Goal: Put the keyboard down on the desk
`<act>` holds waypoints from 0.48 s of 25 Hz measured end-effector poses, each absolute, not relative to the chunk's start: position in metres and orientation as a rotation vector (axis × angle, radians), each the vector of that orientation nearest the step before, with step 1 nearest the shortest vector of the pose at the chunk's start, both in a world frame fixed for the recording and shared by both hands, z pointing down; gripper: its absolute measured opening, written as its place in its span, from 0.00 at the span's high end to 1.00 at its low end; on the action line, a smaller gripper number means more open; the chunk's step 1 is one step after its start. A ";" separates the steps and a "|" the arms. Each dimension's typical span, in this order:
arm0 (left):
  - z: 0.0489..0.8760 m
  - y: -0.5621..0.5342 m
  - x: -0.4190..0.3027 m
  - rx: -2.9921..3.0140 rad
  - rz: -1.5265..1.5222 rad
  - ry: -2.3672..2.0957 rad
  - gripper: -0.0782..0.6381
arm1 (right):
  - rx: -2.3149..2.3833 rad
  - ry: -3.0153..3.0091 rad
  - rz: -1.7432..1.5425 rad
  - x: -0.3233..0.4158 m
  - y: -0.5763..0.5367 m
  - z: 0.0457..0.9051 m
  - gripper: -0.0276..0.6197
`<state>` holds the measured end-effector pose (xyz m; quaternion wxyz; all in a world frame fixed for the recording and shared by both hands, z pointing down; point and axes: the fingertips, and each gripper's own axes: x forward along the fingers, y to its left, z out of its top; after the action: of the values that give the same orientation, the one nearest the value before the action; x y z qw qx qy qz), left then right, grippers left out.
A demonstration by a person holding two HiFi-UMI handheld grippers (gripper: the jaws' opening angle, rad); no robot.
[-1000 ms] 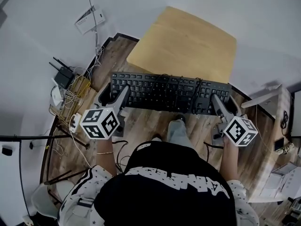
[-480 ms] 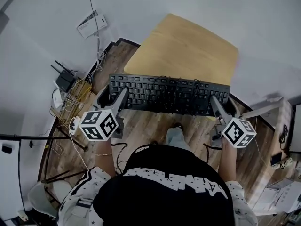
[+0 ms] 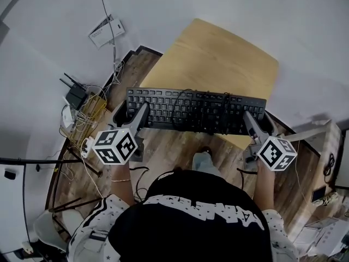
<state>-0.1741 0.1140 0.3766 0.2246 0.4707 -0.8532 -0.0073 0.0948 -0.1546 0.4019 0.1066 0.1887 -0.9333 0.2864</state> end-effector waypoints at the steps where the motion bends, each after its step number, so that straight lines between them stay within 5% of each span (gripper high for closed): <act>1: 0.376 0.113 -0.174 1.306 -0.021 -2.350 0.49 | 0.565 -2.748 0.842 0.096 -0.154 0.401 0.44; 12: 0.367 0.110 -0.176 1.367 0.010 -2.340 0.49 | 0.628 -2.772 0.858 0.105 -0.146 0.399 0.45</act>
<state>-0.1759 0.1103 0.3673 0.2139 0.4928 -0.8434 0.0036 0.1050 -0.1457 0.3989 0.0864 0.2107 -0.9302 0.2880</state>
